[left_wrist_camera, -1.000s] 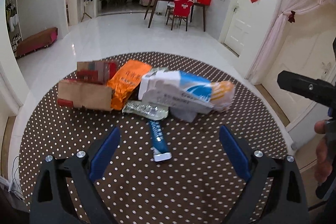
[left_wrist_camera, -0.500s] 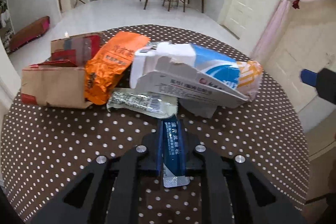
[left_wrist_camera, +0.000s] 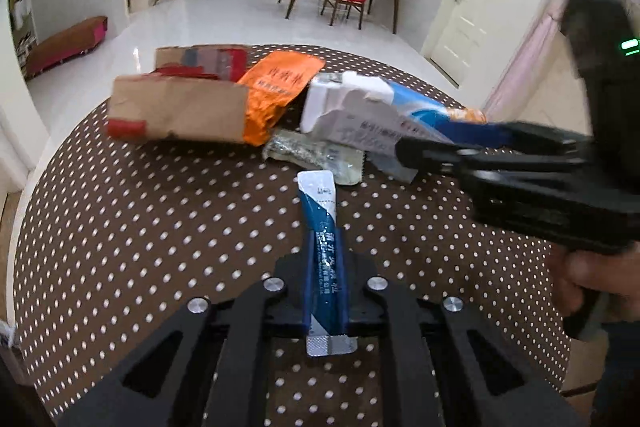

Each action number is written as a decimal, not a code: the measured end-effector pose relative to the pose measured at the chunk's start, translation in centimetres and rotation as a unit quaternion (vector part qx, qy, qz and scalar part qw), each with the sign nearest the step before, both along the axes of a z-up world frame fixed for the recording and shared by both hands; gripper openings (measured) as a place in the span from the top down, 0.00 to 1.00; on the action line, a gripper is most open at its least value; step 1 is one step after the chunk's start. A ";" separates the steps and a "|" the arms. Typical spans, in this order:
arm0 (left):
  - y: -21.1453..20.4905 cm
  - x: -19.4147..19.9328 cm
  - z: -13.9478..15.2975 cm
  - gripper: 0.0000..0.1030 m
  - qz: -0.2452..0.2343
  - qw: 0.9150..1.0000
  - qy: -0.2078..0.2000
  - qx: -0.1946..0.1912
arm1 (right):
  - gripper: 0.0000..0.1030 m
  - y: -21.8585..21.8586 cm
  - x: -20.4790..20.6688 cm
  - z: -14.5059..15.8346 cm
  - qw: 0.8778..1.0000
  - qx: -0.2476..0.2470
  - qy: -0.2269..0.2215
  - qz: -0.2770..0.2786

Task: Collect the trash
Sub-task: 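Grasp and lift the white-and-blue snack bag with the right tool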

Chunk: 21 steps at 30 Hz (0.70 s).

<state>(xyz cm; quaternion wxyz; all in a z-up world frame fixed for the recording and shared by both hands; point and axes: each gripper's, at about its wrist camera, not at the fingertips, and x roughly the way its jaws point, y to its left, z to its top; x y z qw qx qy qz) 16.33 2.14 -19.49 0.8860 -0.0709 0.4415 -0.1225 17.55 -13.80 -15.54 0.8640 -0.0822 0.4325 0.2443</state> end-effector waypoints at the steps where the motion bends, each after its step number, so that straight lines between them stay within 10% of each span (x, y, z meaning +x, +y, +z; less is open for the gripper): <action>1: 0.3 -0.2 0.0 0.91 0.006 1.000 0.000 -0.005 | 0.69 0.2 0.3 -0.5 1.000 -0.007 0.004 0.001; 9: 2.6 -2.2 -0.3 0.91 0.022 1.000 -0.002 -0.018 | 0.88 0.0 -0.3 -1.1 1.000 -0.002 0.010 0.013; 21: 3.6 -4.4 2.3 0.91 0.019 0.999 -0.026 -0.038 | 0.94 -6.0 -2.5 2.5 0.989 0.146 0.027 -0.022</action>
